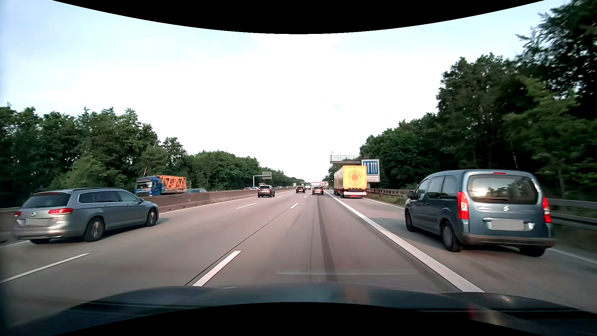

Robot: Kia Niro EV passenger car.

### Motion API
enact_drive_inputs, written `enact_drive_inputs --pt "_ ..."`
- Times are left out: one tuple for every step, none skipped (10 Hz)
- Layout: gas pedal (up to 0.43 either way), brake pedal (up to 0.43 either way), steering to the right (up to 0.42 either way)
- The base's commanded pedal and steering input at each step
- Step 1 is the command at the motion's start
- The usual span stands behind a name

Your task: Follow the waypoints while adhering to traffic rules and regulations

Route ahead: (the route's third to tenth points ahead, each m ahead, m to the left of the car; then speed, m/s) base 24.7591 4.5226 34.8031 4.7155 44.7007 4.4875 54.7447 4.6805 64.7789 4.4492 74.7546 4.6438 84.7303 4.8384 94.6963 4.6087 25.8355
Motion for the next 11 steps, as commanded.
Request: enact_drive_inputs --pt "0.000 0.000 -0.004" --pt "0.000 0.000 -0.004" --pt "0.000 0.000 -0.004" --pt "0.000 0.000 -0.004" --pt "0.000 0.000 -0.004" --pt "0.000 0.000 -0.003" --pt "0.000 0.000 -0.003" --pt "0.000 0.000 -0.003" --pt "0.000 0.000 -0.002" --pt "0.000 0.000 -0.002" --pt "0.000 0.000 -0.001"
